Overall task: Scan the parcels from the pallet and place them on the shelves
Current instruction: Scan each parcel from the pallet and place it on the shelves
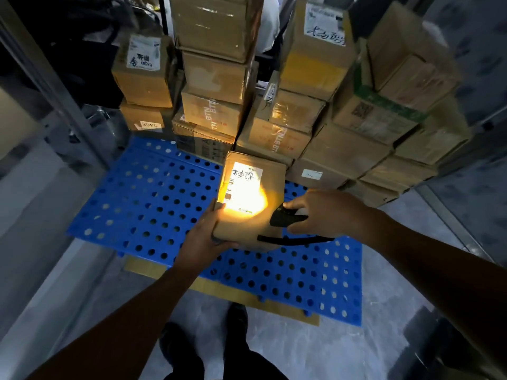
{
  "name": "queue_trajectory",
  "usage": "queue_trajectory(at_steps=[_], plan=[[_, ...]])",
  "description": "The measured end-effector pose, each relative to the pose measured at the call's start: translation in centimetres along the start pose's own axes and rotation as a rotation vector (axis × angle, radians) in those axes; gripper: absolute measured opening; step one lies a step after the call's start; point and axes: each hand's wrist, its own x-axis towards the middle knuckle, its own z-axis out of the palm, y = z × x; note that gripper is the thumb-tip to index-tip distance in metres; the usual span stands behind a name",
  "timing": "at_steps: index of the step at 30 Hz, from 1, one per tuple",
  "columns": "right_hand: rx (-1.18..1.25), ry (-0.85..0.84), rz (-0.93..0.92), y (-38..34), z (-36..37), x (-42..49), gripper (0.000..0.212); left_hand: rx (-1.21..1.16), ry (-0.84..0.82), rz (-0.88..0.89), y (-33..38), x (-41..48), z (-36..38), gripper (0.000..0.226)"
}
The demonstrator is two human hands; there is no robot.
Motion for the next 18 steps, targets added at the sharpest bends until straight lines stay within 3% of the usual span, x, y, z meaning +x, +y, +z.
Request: queue_trajectory(at_steps=[9, 18], plan=[[0.05, -0.01, -0.066, 1.8, -0.6, 0.4, 0.063, 0.011, 0.06, 0.081, 0.0, -1.8, -0.1, 0.095], [0.703, 0.123, 0.021, 1.9, 1.7, 3.8, 0.073, -0.064, 0.415, -0.029, 1.7, -5.9, -3.7, 0.091]])
